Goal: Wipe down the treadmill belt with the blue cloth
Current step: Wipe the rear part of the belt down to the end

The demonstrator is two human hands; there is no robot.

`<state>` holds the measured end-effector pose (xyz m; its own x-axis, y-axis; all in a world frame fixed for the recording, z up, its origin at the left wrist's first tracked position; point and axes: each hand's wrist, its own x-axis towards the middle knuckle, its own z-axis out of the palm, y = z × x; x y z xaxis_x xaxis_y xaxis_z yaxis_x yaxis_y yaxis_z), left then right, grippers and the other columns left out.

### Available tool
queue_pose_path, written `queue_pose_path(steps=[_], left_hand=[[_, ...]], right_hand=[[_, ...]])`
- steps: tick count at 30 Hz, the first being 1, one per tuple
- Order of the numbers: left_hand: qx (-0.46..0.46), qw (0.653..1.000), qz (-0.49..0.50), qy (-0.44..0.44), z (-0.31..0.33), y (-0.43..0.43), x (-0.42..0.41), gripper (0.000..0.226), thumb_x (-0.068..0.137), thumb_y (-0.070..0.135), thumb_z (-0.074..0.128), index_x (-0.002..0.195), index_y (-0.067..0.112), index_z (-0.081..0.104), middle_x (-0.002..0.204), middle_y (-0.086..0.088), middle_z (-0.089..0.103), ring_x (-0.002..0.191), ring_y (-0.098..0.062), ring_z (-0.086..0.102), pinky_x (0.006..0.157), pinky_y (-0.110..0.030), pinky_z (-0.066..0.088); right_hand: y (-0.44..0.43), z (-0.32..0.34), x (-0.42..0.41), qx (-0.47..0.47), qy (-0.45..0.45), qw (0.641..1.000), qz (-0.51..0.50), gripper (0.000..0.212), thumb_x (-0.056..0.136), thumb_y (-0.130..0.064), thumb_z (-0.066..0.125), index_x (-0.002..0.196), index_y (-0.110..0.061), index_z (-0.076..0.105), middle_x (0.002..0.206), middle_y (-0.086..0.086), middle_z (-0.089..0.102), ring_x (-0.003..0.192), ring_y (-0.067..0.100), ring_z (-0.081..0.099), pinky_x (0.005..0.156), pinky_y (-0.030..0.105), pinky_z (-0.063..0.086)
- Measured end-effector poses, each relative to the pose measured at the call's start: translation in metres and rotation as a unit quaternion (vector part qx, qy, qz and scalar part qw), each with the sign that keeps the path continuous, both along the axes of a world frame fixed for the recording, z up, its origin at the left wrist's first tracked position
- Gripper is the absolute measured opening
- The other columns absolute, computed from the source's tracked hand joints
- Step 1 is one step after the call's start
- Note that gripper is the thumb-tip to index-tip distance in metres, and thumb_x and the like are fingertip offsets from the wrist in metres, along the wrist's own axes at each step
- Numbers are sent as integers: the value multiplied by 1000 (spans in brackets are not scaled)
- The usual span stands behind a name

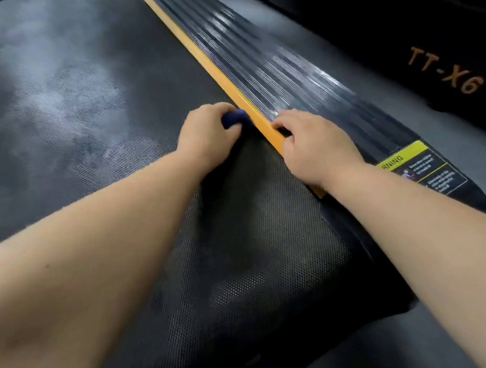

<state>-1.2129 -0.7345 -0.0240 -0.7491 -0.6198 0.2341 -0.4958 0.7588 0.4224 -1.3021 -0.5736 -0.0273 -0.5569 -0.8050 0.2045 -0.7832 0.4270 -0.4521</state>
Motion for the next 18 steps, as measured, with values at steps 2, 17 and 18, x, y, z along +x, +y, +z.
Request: queue_pose_path(steps=[2, 17, 18], left_hand=[[16, 999, 28, 12, -4, 10, -2, 28, 83, 26, 59, 108, 32, 66, 106, 4, 67, 103, -20, 58, 83, -26, 42], [-10, 994, -108, 0, -5, 54, 34, 28, 80, 24, 65, 108, 30, 68, 105, 5, 68, 100, -19, 59, 88, -26, 42], [0, 985, -171, -3, 0, 67, 51, 29, 79, 23, 68, 108, 27, 69, 104, 5, 69, 98, -16, 59, 87, -23, 39]], right_hand=[[0, -2, -1, -11, 1, 1000, 3, 36, 86, -14, 39, 117, -19, 57, 116, -1, 58, 104, 23, 53, 84, 33, 39], [0, -2, -3, -25, -15, 1000, 6, 41, 86, -11, 41, 122, -17, 59, 125, 1, 58, 115, 23, 51, 94, 32, 39], [1, -1, -3, -23, -17, 1000, 3, 42, 86, -10, 41, 123, -17, 59, 128, 2, 57, 118, 23, 50, 97, 33, 38]])
